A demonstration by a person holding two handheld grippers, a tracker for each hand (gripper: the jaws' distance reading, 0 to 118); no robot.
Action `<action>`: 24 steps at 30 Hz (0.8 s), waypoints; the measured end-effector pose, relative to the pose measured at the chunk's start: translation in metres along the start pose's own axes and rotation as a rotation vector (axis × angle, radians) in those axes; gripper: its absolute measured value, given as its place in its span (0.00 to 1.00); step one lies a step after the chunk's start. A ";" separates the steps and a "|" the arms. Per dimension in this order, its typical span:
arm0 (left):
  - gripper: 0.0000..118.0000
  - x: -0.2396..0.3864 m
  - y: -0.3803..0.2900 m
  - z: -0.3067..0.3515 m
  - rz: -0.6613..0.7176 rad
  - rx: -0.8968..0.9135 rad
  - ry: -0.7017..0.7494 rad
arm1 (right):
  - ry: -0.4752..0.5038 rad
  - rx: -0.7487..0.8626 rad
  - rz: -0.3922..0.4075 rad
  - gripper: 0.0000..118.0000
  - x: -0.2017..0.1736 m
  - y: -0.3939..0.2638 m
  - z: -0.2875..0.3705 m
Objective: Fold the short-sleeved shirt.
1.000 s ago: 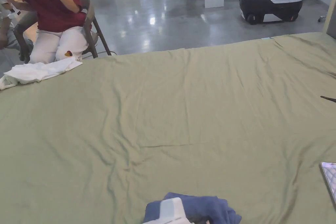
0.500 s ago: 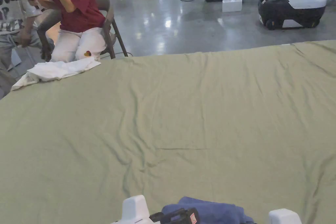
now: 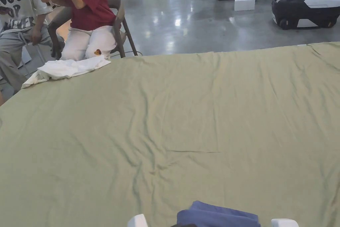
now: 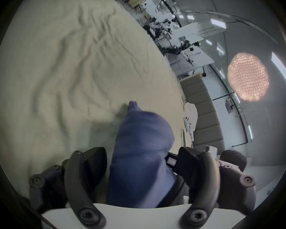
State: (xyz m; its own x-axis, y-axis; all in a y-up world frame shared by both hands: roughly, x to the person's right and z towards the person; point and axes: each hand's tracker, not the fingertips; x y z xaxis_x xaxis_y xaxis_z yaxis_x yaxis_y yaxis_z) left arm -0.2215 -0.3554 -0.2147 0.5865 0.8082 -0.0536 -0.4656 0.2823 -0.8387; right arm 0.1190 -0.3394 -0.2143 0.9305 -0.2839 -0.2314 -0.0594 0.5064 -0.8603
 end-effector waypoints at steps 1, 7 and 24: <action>0.70 -0.001 0.000 -0.010 -0.004 -0.019 0.015 | -0.001 0.000 0.001 0.00 0.000 0.000 0.000; 0.24 0.000 0.001 -0.012 0.009 -0.013 0.047 | 0.026 0.023 -0.046 0.00 0.005 -0.003 0.005; 0.23 -0.125 0.162 0.254 0.081 0.241 0.522 | 0.194 0.149 -0.154 0.00 0.001 -0.013 0.049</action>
State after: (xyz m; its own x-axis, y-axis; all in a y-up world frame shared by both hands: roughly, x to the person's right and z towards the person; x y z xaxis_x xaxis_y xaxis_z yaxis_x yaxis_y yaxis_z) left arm -0.5384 -0.2789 -0.2067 0.7633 0.4878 -0.4235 -0.6246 0.3897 -0.6768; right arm 0.1386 -0.3069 -0.1810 0.8372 -0.5098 -0.1982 0.1443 0.5554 -0.8189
